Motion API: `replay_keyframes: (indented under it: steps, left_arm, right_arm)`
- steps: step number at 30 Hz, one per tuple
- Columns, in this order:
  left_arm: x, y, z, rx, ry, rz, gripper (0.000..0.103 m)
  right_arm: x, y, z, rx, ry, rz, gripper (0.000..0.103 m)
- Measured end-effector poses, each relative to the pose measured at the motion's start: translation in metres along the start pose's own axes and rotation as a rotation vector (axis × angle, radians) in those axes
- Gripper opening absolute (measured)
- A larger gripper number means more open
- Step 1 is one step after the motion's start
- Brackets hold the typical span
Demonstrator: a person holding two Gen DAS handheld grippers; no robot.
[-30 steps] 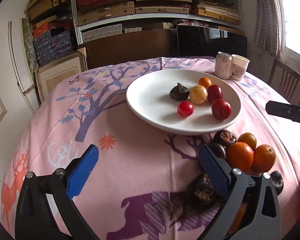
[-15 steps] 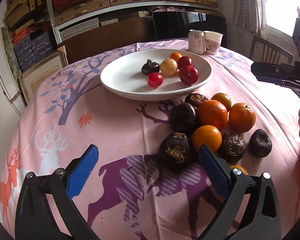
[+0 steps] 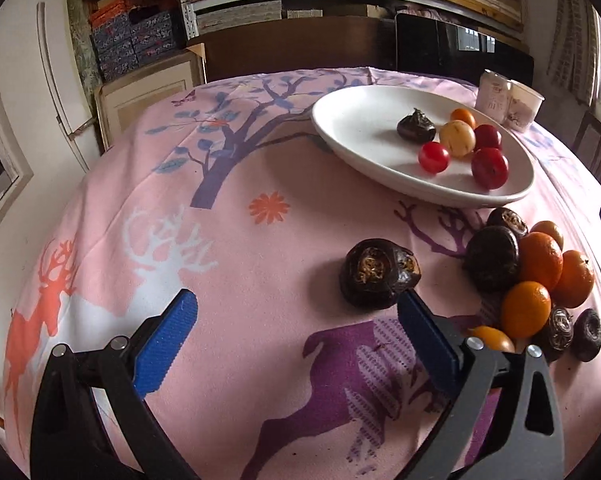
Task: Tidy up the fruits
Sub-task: 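Move both open tools back toward the remaining fruits, right tool nearing a dark brown fruit, then carry a dark brown fruit to the plate with the left tool while the right tool carries an orange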
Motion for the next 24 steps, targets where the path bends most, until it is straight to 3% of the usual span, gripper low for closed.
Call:
replay_keyframes:
  steps: [5,9,12,14,16,20,24]
  left_arm:
    - [0.013,0.008,0.004,0.039,-0.028,-0.049,0.098]
    - [0.024,0.014,-0.007,0.012,-0.056,-0.069,0.098]
    - [0.029,0.017,-0.018,-0.036,-0.158,-0.039,0.098]
    - [0.029,0.014,-0.025,-0.079,-0.234,0.0,0.097]
    - [0.027,0.011,-0.026,-0.089,-0.258,0.016,0.095]
    - [0.033,0.008,-0.016,-0.065,-0.303,-0.012,0.067]
    - [0.033,0.01,-0.016,-0.057,-0.303,0.003,0.046]
  right_arm:
    - [-0.019,-0.014,-0.007,-0.058,0.009,0.086,0.078]
    - [-0.024,-0.021,-0.015,-0.096,0.013,0.115,0.071]
    - [-0.024,-0.027,-0.022,-0.131,0.019,0.116,0.061]
    - [-0.024,-0.03,-0.027,-0.154,0.028,0.111,0.06]
    - [-0.025,-0.034,-0.03,-0.177,0.039,0.108,0.06]
    - [-0.025,-0.038,-0.033,-0.203,0.034,0.106,0.06]
    - [-0.019,-0.043,-0.039,-0.244,0.041,0.071,0.054]
Point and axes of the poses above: each gripper's, at about its wrist camera, not at the fingertips, and z roughly against the way its jaws point, x to its right, y to its top, the point moved 6 cm from there along -z, roughly the way its jaws point, and after that the axes turned 7 degrees about y, right-handed, at the moved point
